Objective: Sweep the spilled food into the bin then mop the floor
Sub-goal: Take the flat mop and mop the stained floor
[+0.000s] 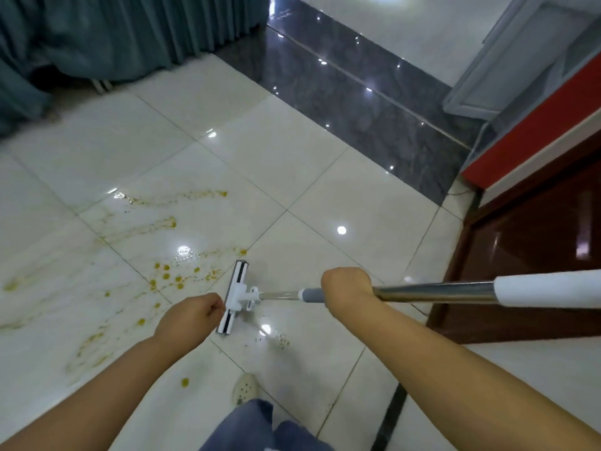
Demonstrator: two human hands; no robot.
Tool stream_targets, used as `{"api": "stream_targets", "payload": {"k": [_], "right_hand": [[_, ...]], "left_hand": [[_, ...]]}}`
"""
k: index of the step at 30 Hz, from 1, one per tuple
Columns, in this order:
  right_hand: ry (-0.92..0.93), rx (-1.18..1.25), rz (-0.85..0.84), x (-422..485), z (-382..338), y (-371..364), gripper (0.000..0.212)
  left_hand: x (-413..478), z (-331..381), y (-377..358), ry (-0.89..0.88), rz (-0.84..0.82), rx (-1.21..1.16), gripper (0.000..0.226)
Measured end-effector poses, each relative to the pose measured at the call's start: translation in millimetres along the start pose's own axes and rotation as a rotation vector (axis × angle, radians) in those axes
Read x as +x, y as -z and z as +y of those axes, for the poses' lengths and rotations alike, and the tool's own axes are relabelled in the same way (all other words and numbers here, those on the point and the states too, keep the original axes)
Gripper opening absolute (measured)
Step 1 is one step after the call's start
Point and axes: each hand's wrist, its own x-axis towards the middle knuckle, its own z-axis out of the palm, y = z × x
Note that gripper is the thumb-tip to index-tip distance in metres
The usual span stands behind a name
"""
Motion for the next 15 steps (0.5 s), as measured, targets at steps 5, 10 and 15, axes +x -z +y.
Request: {"api": "stream_targets", "payload": {"k": [5, 10, 15], "right_hand": [[0.077, 0.063, 0.046, 54, -46, 40, 0.032], [0.163, 0.199, -0.138, 75, -71, 53, 0.037], [0.175, 0.234, -0.188, 105, -29, 54, 0.034]], "left_hand": [[17, -38, 33, 0.144, 0.101, -0.067, 0.014], [21, -54, 40, 0.236, 0.14, -0.112, 0.017], [28, -42, 30, 0.294, 0.126, -0.161, 0.016]]}}
